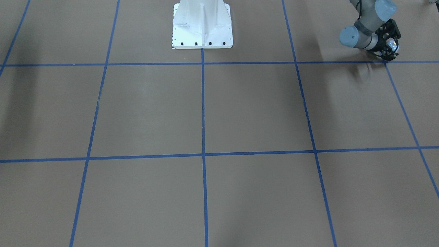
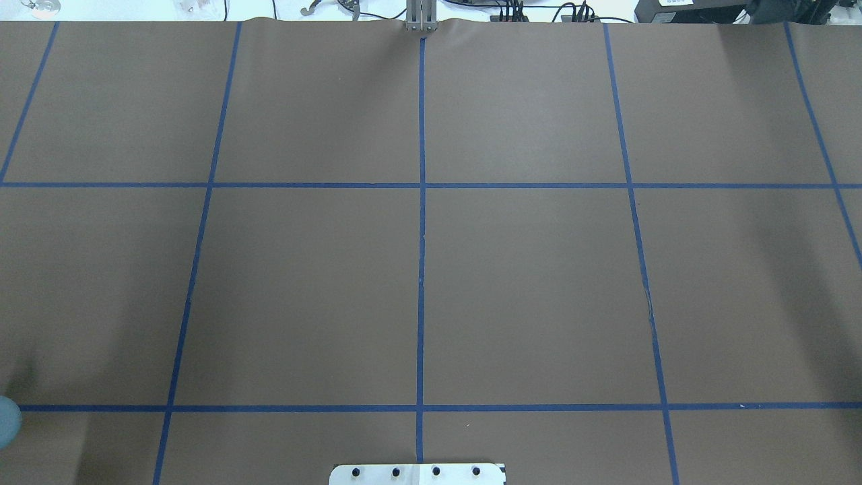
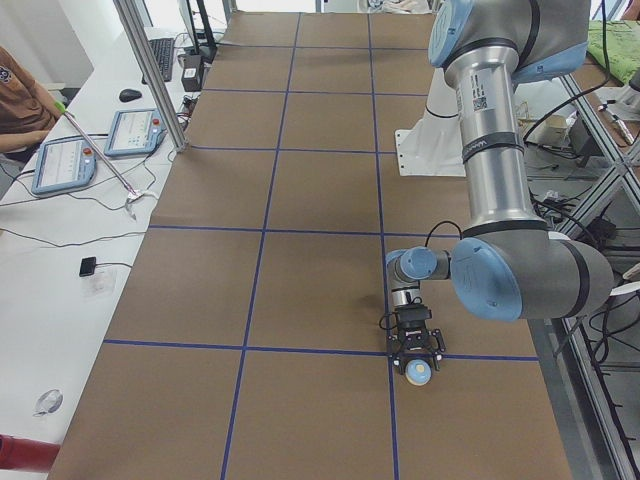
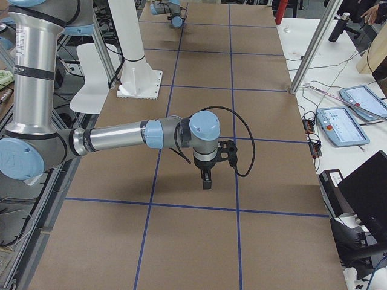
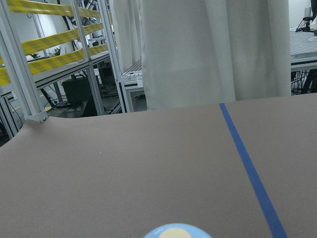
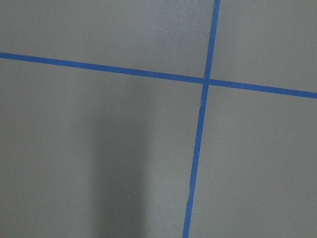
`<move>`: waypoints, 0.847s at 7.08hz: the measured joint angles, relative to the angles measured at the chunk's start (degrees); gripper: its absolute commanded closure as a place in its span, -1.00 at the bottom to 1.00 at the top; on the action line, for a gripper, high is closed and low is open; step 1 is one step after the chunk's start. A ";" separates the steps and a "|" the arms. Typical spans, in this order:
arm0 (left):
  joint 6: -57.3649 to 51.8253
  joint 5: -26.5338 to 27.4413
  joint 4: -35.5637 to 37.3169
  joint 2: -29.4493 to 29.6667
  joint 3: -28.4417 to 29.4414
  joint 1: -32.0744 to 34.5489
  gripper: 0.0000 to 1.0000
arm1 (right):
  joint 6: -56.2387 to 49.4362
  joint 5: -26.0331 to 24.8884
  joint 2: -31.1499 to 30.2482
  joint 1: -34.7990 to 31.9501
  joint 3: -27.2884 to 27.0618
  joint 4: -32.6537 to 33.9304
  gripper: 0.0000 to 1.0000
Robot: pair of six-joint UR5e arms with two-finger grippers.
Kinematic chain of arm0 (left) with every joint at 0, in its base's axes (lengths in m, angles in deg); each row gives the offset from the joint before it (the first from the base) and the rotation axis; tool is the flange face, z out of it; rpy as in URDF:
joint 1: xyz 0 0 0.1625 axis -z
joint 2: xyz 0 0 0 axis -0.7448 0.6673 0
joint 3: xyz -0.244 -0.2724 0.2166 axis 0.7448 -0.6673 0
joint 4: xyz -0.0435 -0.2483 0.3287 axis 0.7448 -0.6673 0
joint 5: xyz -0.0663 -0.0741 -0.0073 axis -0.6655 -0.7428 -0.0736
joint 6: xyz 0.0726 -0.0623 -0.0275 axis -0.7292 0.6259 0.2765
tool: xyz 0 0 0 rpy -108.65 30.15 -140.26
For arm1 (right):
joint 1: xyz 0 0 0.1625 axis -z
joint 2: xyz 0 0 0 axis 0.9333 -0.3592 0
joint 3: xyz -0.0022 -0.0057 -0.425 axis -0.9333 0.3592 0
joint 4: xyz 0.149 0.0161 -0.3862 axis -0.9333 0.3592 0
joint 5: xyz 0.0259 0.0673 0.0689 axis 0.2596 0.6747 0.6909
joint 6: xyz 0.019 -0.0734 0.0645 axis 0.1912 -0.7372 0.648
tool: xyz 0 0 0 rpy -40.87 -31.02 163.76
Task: Place and press bell with both arms
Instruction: 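Carry the blue-and-white bell in the left gripper toward the table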
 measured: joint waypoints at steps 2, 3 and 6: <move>1.21 -0.17 -0.10 0.09 0.45 -1.07 0.94 | 0.00 0.00 -0.04 -0.10 -0.49 0.00 -1.00; 2.30 -0.20 -0.01 0.10 0.58 -1.41 1.00 | 0.00 0.03 -0.11 -0.33 -0.88 0.00 -1.00; 2.98 -0.32 0.24 -4.87 -3.21 -1.66 1.00 | 0.00 0.03 -0.20 -0.83 -1.32 0.00 -1.00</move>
